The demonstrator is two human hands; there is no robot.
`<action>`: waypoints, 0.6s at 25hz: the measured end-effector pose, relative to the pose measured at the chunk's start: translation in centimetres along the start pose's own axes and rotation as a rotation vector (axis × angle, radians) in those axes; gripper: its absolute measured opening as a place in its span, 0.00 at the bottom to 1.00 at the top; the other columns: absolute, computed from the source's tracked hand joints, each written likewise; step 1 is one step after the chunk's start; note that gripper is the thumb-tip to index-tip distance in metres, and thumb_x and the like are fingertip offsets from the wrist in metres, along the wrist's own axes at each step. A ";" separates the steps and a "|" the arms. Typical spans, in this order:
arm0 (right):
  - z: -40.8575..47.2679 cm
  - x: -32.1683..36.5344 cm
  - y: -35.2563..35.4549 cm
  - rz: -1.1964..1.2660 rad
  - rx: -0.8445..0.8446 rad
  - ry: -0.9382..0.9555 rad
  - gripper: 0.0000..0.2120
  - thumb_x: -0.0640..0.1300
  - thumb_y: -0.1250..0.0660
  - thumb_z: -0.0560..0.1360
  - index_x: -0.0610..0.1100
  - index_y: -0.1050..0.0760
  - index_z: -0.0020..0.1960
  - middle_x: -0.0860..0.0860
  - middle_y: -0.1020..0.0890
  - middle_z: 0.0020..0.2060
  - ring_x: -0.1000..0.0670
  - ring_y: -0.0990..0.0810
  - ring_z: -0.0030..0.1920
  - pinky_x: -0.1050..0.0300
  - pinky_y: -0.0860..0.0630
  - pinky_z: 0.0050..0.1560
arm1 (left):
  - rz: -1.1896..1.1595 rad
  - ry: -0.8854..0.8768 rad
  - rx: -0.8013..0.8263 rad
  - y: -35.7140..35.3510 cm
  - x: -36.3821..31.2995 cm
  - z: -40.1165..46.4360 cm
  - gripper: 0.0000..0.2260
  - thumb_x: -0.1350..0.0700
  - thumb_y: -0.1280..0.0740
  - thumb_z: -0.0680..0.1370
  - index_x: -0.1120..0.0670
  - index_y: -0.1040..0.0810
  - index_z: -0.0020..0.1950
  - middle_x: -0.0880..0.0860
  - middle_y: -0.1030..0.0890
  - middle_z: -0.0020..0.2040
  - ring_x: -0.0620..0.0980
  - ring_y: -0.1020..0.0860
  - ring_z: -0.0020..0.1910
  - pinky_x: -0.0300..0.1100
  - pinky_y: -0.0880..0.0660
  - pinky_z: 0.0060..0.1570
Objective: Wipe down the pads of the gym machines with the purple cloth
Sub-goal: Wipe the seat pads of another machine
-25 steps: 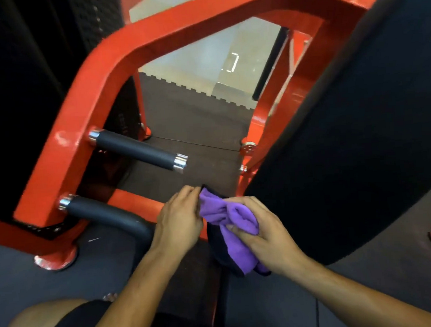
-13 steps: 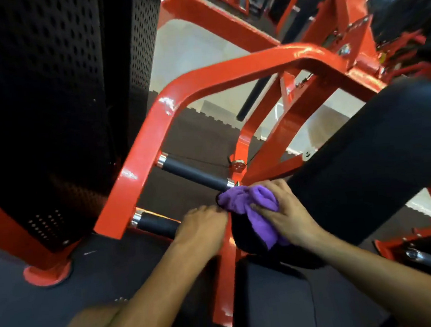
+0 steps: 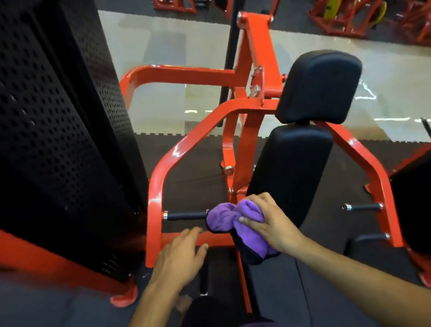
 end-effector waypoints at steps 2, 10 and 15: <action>-2.1 1.4 1.0 0.069 -0.072 -0.029 0.11 0.49 0.28 0.77 0.62 0.24 0.56 0.56 0.28 0.53 0.60 0.23 0.54 0.70 0.29 0.56 | 0.032 -0.009 0.014 1.7 -0.5 -1.6 0.20 0.43 0.38 0.83 0.43 0.30 0.74 0.44 0.25 0.70 0.51 0.24 0.68 0.47 0.25 0.59; -6.1 -0.1 2.9 0.142 -0.135 -0.138 0.15 0.53 0.34 0.81 0.60 0.26 0.67 0.58 0.27 0.60 0.61 0.25 0.61 0.69 0.28 0.61 | 0.029 -0.099 0.133 1.3 -1.7 -2.0 0.17 0.43 0.35 0.82 0.43 0.26 0.71 0.42 0.22 0.67 0.47 0.22 0.66 0.48 0.24 0.60; -8.2 -3.4 3.5 0.152 -0.205 -0.208 0.12 0.49 0.34 0.82 0.58 0.25 0.64 0.58 0.24 0.58 0.58 0.23 0.60 0.68 0.28 0.59 | 0.113 -0.237 0.313 -1.3 -2.0 0.1 0.18 0.43 0.36 0.82 0.41 0.27 0.72 0.39 0.23 0.66 0.42 0.21 0.63 0.45 0.23 0.59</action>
Point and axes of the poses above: each hand's wrist, its own z-axis towards the middle knuckle, its own y-axis out of the back of the hand, x = y × z, the point moved 4 cm from there along z, towards the middle knuckle
